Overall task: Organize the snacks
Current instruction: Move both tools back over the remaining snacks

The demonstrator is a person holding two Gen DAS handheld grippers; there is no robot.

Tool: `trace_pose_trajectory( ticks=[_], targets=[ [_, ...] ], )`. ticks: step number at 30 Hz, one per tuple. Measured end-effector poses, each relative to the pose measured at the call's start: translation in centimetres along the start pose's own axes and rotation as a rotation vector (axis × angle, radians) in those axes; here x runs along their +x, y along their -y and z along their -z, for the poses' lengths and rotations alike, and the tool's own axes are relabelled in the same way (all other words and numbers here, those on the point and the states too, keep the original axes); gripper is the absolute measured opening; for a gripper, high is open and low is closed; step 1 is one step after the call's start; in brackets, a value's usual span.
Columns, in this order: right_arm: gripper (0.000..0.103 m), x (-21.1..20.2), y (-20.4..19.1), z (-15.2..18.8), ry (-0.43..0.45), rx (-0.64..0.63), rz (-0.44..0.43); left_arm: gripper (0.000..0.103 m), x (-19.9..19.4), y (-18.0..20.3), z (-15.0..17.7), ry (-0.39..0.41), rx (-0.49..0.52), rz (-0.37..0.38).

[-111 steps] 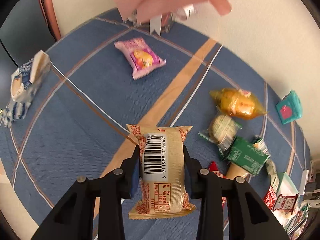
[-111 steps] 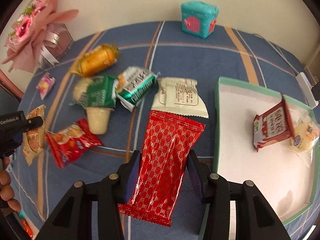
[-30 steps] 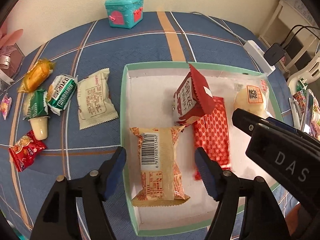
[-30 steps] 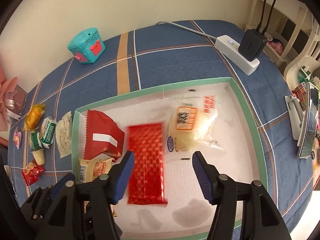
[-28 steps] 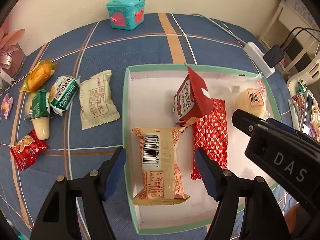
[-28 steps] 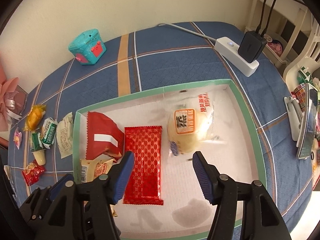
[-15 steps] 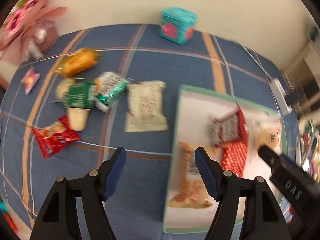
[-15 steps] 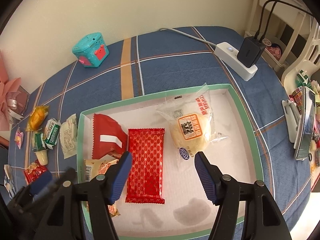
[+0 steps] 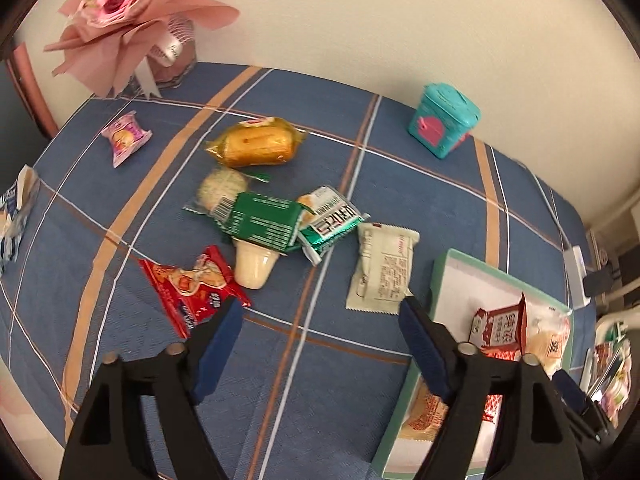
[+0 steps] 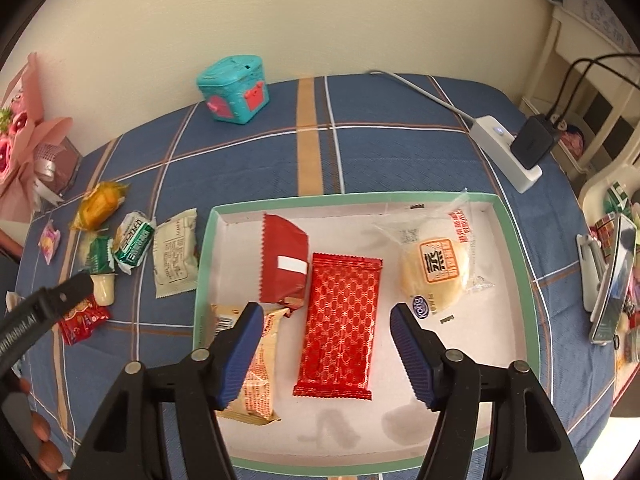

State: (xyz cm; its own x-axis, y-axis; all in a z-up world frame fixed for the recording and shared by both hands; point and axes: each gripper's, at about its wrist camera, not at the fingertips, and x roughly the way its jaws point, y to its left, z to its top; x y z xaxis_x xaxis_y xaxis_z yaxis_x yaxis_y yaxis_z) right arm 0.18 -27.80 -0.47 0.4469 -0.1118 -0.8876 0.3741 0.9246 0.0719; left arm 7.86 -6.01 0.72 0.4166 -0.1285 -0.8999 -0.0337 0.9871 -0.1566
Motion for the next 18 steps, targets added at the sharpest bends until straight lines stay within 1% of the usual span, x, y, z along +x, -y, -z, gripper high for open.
trace_pose_trajectory(
  ticks=[1,2,4,6,12,16,18],
  targets=[
    [0.082,0.0,-0.1,0.0,0.001,-0.002,-0.003,0.091,0.0,-0.1,0.0,0.001,-0.007,0.0],
    [0.085,0.0,-0.2,0.1,0.002,-0.004,-0.006,0.093,0.1,-0.4,-0.1,0.002,-0.016,-0.001],
    [0.098,0.1,-0.4,0.1,0.004,-0.006,-0.007,0.096,0.3,-1.0,-0.2,0.003,-0.028,-0.012],
    [0.102,0.1,-0.5,0.1,0.008,-0.006,-0.008,0.097,0.4,-1.6,-0.3,0.001,-0.046,-0.015],
    [0.103,0.0,-0.3,0.0,0.034,0.011,-0.024,0.097,0.5,-3.8,-0.7,-0.007,-0.101,-0.013],
    [0.103,-0.3,-0.7,0.0,0.055,0.014,-0.033,0.099,0.5,-6.3,-1.3,-0.001,-0.167,-0.012],
    [0.103,-0.3,-1.1,0.0,0.057,0.013,-0.04,0.099,0.3,-8.0,-1.7,0.008,-0.206,-0.025]
  ],
)
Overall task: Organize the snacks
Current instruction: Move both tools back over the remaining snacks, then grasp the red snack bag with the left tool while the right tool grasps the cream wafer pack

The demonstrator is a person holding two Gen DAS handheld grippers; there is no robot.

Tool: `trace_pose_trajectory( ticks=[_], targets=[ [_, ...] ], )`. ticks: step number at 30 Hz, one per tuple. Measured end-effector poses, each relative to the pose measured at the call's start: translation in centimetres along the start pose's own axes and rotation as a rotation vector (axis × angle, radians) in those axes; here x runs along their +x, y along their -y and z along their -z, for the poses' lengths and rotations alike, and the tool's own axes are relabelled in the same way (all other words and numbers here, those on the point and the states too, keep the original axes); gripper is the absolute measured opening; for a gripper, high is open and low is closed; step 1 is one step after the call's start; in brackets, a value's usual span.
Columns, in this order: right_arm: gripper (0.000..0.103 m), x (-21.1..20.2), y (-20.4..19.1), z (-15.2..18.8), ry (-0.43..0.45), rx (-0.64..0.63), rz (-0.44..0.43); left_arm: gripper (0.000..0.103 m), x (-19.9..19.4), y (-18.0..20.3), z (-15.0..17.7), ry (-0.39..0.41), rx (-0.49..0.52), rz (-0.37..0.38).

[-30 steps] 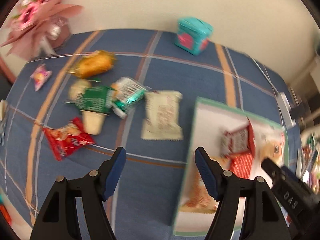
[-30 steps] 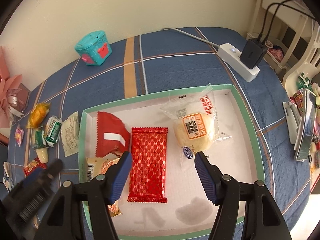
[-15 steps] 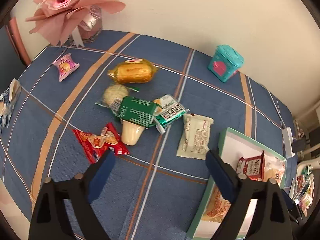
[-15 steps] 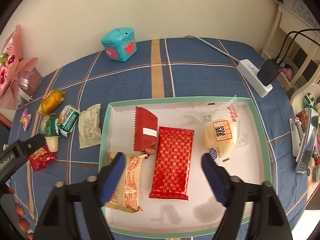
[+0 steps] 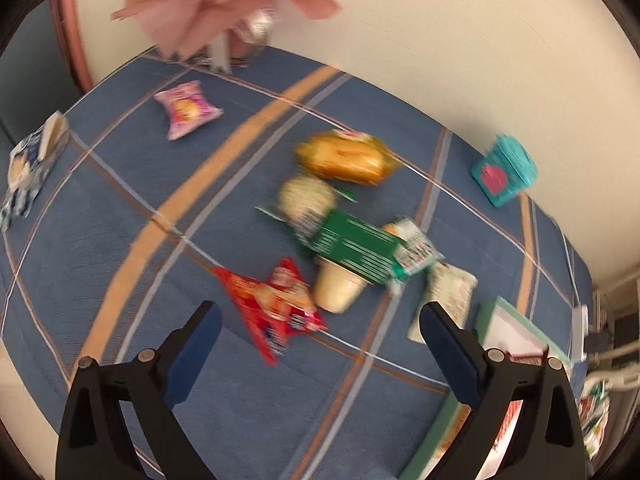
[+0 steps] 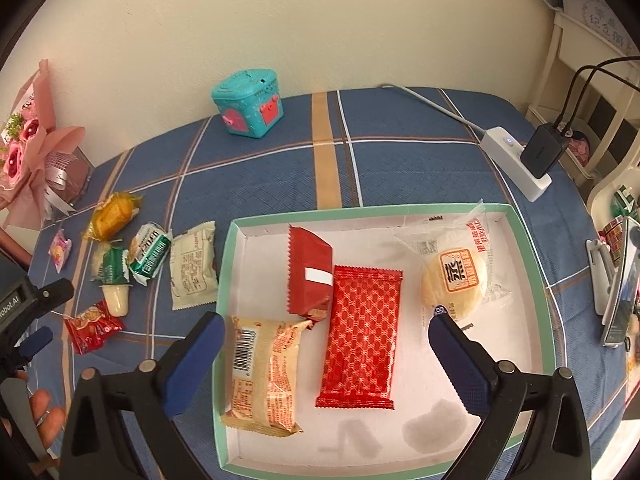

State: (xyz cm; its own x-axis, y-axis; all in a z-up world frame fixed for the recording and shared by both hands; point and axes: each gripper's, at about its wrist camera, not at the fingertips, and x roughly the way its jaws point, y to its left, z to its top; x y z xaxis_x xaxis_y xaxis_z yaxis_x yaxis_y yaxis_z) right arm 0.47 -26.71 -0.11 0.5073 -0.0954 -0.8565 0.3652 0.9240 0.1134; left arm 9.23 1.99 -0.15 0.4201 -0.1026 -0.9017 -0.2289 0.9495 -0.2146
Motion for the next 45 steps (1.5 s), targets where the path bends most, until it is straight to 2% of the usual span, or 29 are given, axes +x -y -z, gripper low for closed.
trace_pose_trajectory(
  ticks=[6,12,17,20,24,26,28,30,33,35,37,41,45],
  targets=[
    [0.103,0.3,-3.2,0.2,-0.023,-0.035,-0.08,0.099,-0.2,-4.7,-1.5,0.022,-0.107,-0.039],
    [0.103,0.8,-8.5,1.4,-0.052,-0.116,-0.171,0.099,0.2,-8.0,-1.8,0.007,-0.199,-0.035],
    [0.103,1.7,-11.2,1.8,-0.069,-0.15,-0.21,0.099,1.1,-8.1,-1.8,-0.023,-0.214,0.006],
    [0.103,2.4,-11.6,1.4,-0.067,-0.154,-0.213,0.099,2.1,-7.5,-1.8,-0.059,-0.208,0.045],
    [0.103,3.8,-11.6,0.1,-0.069,-0.132,-0.218,0.099,3.3,-6.5,-1.7,-0.097,-0.18,0.055],
    [0.098,4.6,-11.4,-0.8,-0.076,-0.113,-0.222,0.099,3.8,-5.9,-1.7,-0.111,-0.163,0.061],
    [0.083,5.5,-11.6,-1.6,-0.085,-0.11,-0.223,0.099,4.3,-5.5,-1.6,-0.124,-0.155,0.071],
    [0.079,6.4,-12.1,-2.2,-0.096,-0.122,-0.207,0.098,4.8,-5.1,-1.5,-0.14,-0.141,0.078],
    [0.064,8.0,-12.7,-2.9,-0.118,-0.131,-0.171,0.093,5.5,-4.5,-1.4,-0.161,-0.128,0.08],
    [0.063,9.0,-13.1,-3.3,-0.132,-0.139,-0.156,0.088,6.0,-4.4,-1.3,-0.175,-0.126,0.087],
    [0.056,10.0,-13.4,-3.5,-0.144,-0.157,-0.125,0.08,6.6,-4.2,-1.3,-0.19,-0.127,0.093],
    [0.054,11.0,-14.0,-3.9,-0.133,-0.199,-0.064,0.07,7.5,-4.0,-1.2,-0.215,-0.129,0.093],
    [0.053,11.7,-14.2,-4.1,-0.141,-0.224,-0.025,0.056,8.3,-4.3,-1.2,-0.236,-0.141,0.103]
  ],
)
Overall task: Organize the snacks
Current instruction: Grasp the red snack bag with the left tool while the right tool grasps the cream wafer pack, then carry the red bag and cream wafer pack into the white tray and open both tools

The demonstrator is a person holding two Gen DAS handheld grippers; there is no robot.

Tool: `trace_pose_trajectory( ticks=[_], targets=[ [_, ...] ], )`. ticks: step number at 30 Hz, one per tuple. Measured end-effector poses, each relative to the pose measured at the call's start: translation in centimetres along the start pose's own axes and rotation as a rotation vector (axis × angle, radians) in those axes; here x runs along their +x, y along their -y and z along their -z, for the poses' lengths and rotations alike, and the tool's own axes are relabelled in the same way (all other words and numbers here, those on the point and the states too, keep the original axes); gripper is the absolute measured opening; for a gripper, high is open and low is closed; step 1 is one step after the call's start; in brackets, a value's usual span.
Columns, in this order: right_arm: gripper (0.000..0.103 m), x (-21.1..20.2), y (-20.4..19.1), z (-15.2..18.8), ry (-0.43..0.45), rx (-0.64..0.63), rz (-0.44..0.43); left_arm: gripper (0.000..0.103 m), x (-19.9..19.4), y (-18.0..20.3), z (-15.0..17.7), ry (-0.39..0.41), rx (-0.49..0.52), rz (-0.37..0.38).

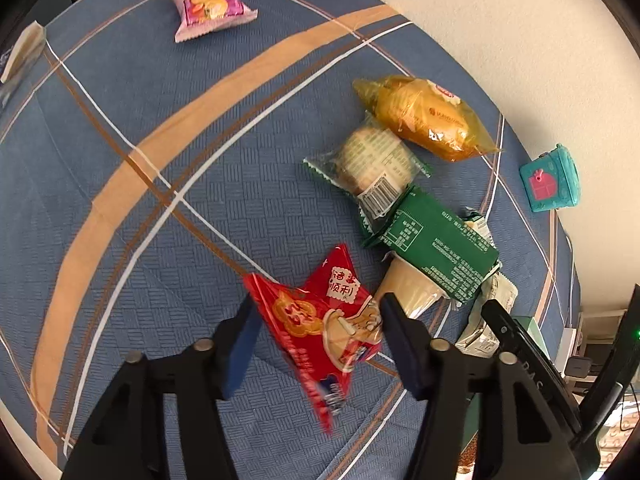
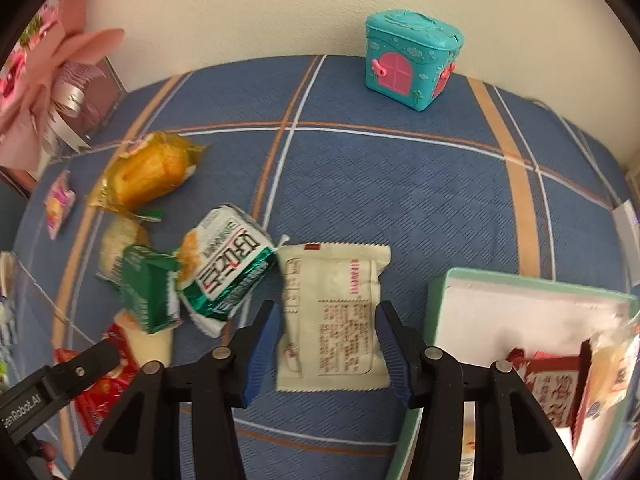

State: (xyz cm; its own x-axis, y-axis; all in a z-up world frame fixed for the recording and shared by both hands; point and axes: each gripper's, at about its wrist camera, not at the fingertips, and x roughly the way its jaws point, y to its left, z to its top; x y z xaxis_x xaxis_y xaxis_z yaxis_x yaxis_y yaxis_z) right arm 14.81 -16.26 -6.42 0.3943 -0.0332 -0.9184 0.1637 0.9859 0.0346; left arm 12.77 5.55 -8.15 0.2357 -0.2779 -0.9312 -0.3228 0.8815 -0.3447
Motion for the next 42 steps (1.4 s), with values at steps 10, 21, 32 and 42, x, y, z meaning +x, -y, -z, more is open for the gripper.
trace_pose_trajectory(
  ticks=[10,21,32,42],
  targets=[
    [0.053,0.0,0.3,0.4,0.003,0.014,-0.006,0.054,-1.2,-0.7,0.0,0.022,-0.024,0.023],
    [0.054,0.3,-1.3,1.0,-0.035,-0.049,0.064,0.054,-2.9,-1.7,0.3,0.047,-0.04,0.037],
    [0.054,-0.1,-1.6,2.7,-0.036,-0.034,0.048,0.054,-2.2,-1.7,0.3,0.037,-0.056,0.028],
    [0.054,-3.7,-1.2,7.0,-0.04,0.053,-0.066,0.054,-3.8,-0.8,0.9,0.071,-0.023,0.027]
  ],
)
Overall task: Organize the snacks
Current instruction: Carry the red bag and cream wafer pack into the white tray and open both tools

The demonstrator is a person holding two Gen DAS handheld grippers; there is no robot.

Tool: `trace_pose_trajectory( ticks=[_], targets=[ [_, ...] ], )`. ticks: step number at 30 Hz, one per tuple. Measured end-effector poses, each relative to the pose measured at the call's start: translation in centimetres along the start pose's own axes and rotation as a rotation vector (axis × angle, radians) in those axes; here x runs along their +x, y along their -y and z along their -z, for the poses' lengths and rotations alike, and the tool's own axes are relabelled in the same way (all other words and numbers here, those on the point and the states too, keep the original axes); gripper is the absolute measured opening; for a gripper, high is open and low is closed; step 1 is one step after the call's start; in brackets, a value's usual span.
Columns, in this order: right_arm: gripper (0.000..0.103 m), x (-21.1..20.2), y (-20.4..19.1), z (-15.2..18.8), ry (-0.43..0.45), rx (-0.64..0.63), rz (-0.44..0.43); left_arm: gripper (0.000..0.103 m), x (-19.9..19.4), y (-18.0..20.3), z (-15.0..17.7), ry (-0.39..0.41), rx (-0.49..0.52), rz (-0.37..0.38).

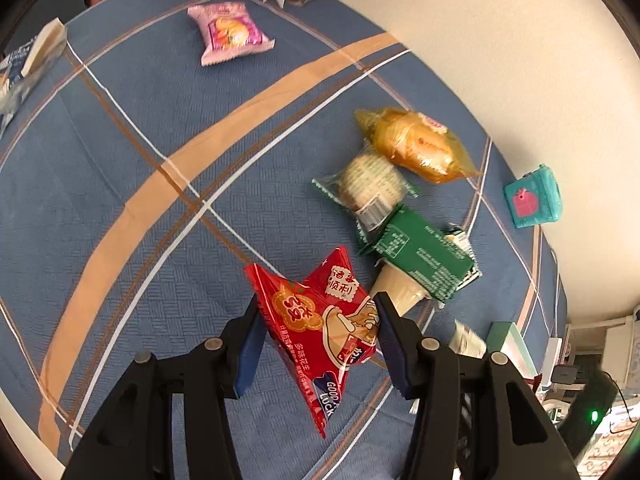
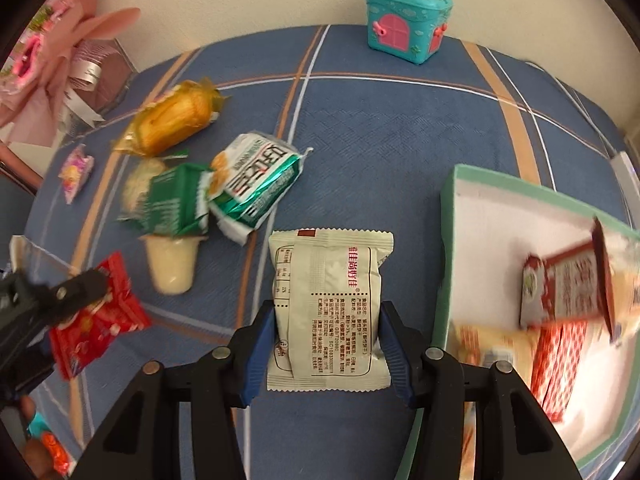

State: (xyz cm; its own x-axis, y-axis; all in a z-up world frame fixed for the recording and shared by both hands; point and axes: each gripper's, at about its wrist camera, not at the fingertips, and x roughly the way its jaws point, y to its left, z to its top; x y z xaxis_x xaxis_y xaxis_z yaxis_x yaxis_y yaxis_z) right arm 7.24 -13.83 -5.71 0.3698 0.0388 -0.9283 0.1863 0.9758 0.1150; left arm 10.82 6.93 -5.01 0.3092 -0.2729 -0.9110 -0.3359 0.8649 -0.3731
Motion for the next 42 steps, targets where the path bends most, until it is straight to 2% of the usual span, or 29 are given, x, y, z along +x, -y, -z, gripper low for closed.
trace_pose_trajectory(
  ticks=[7,13,19,22,26,34,38,42],
  targets=[
    [0.054,-4.6,0.2,2.1,0.059,0.005,-0.004,0.054,-2.0,0.4,0.4,0.025,0.015,0.031],
    [0.054,-7.3,0.8,2.6,0.112,0.019,-0.008,0.054,-3.2,2.6,1.4,0.051,0.082,0.036],
    [0.054,-9.0,3.5,2.7,0.125,0.046,-0.022,0.054,-3.5,4.4,2.6,0.05,0.131,0.041],
    [0.054,-9.4,5.6,2.6,0.144,0.078,0.016,0.054,-3.5,6.1,3.5,0.048,0.184,0.034],
    [0.054,-10.2,9.2,2.6,0.161,0.155,0.096,0.054,-3.0,8.7,5.4,-0.007,0.252,0.096],
    [0.054,-10.9,17.9,3.8,0.155,0.378,0.184,0.054,-1.7,14.5,10.9,-0.117,0.429,0.155],
    [0.054,-11.2,20.4,4.4,0.152,0.434,0.199,0.054,-1.1,17.5,14.3,-0.147,0.551,0.152],
    [0.054,-11.3,21.3,4.7,0.15,0.445,0.199,0.054,-0.3,19.6,17.3,-0.193,0.643,0.17]
  ],
)
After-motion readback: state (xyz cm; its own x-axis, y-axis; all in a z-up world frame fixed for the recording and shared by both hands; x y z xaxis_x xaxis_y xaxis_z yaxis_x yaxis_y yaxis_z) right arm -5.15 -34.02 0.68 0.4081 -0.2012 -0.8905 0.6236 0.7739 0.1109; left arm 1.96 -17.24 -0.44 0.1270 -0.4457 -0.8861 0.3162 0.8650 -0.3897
